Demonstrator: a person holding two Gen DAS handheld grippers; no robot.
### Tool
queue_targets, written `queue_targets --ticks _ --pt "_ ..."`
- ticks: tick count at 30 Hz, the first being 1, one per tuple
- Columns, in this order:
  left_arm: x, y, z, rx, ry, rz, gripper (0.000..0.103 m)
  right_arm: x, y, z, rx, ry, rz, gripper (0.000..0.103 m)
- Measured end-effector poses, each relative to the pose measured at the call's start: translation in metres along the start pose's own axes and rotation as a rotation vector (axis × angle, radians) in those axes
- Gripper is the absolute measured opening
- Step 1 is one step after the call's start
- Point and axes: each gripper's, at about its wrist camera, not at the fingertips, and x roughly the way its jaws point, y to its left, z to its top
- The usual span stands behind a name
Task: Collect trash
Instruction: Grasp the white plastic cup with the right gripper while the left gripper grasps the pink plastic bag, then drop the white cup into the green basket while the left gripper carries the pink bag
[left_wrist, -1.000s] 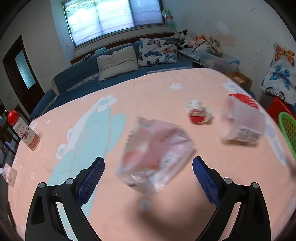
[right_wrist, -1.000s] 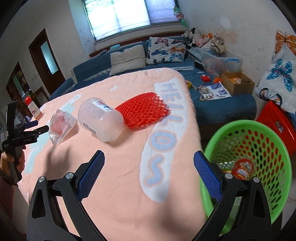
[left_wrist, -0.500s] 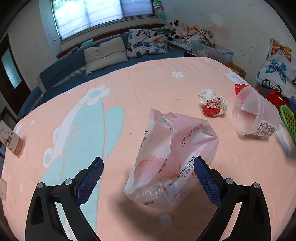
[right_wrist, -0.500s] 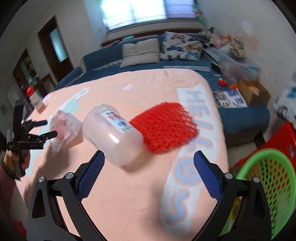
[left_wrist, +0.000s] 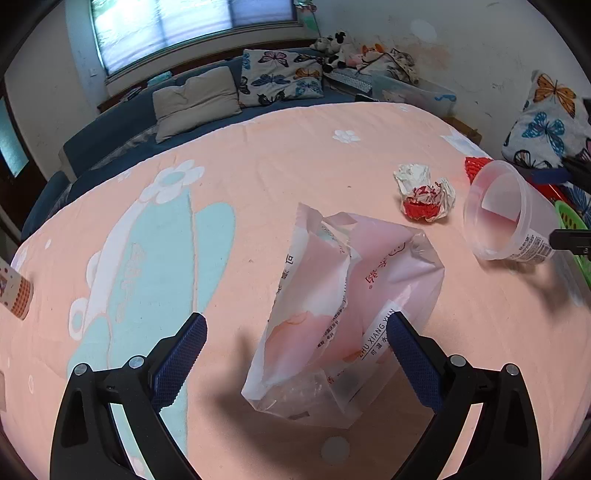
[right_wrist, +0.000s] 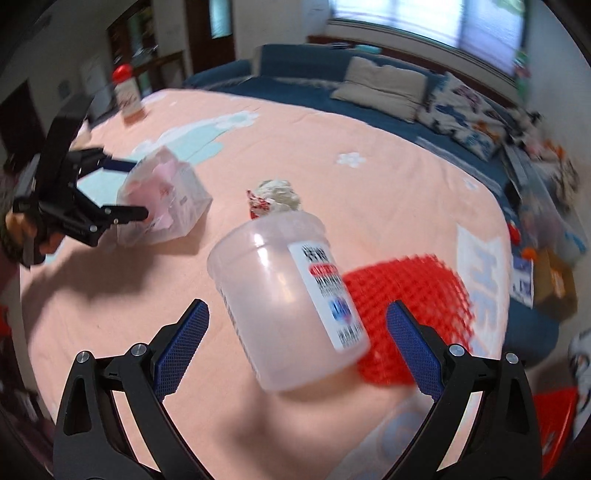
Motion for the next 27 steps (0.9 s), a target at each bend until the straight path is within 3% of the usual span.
queue_targets --ticks 6,13,15,18,19,22,24,27 --pt "0.008 0.004 0.006 0.001 0.028 -0.047 0.094 0.03 0.006 0.013 -0.122 0.08 0.038 0.096" --pt "0.02 0.006 0.009 0.007 0.047 -0.064 0.09 0.061 0.023 0.011 -0.224 0.161 0.001 0.095" --pt "0.021 0.005 0.009 0.008 0.051 -0.077 0.076 0.066 0.027 0.009 -0.227 0.172 -0.022 0.093" --pt "0.021 0.001 0.008 0.017 0.048 -0.087 0.057 0.066 0.028 0.004 -0.224 0.172 -0.062 0.082" --pt "0.02 -0.002 0.008 0.022 0.043 -0.087 0.055 0.064 0.027 0.003 -0.208 0.169 -0.064 0.081" --pt "0.016 -0.007 0.006 0.032 0.032 -0.078 0.04 0.056 0.027 -0.002 -0.175 0.16 -0.073 0.081" --pt "0.011 -0.01 0.005 0.028 0.023 -0.069 0.025 0.051 0.025 -0.005 -0.151 0.149 -0.077 0.081" --pt "0.0 -0.013 0.003 0.006 0.01 -0.071 0.015 0.036 0.024 -0.009 -0.09 0.112 -0.061 0.081"
